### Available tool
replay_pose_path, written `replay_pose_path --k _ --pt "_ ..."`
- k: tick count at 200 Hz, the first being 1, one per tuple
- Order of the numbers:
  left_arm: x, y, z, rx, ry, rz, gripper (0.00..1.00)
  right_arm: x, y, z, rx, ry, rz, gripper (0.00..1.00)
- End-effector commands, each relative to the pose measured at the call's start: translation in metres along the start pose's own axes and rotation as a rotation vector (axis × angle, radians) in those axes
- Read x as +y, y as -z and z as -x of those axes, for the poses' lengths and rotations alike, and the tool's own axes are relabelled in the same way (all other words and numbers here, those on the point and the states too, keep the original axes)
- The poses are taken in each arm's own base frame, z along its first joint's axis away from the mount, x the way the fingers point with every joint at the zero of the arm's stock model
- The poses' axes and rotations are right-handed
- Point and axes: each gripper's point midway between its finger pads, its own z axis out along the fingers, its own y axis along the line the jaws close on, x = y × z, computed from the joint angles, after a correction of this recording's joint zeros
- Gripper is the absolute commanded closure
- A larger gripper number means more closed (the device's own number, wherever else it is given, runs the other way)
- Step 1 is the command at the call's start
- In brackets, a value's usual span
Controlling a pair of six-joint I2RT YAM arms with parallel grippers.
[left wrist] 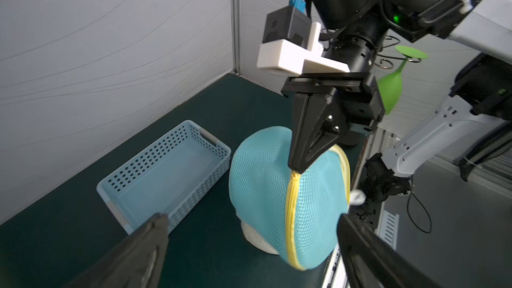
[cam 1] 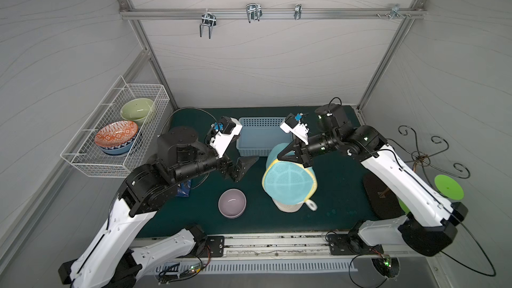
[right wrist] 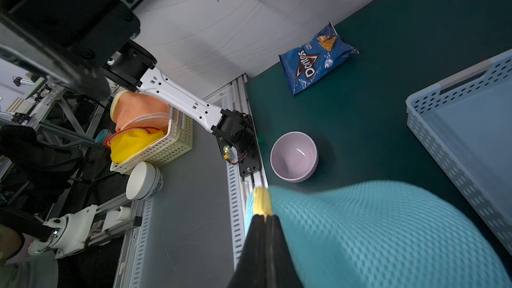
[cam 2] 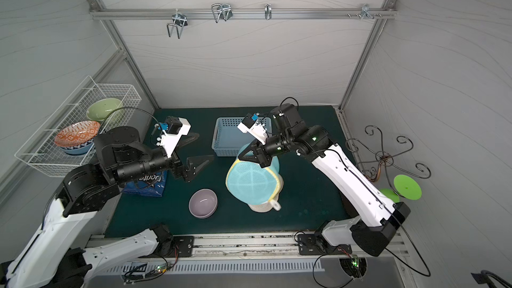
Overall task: Turn the laundry bag inside out
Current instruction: Zip the zipper on the laundry bag.
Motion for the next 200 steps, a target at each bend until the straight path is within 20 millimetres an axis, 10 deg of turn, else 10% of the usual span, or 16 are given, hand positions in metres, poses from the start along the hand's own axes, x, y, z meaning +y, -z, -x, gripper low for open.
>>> replay_pose_path --k 1,86,128,200 --pt "-0.025 -0.018 0.0 0.014 0.003 -0.185 0.02 0.026 0.009 0.003 -0.011 0.066 0.079 1.0" --pt "-0.042 -0.055 -0.031 0.162 -0.001 -0.23 0.23 0.02 -0.002 0.02 -0.03 0.026 0.022 1.0" --pt "-0.006 -0.035 -0.007 0.08 -0.021 0.011 0.13 0.011 -0.009 0.027 -0.041 -0.034 -0.071 1.0" --pt "-0.009 -0.058 -0.018 0.11 -0.029 0.057 0.13 0.017 -0.031 0.039 -0.055 -0.068 -0.12 1.0"
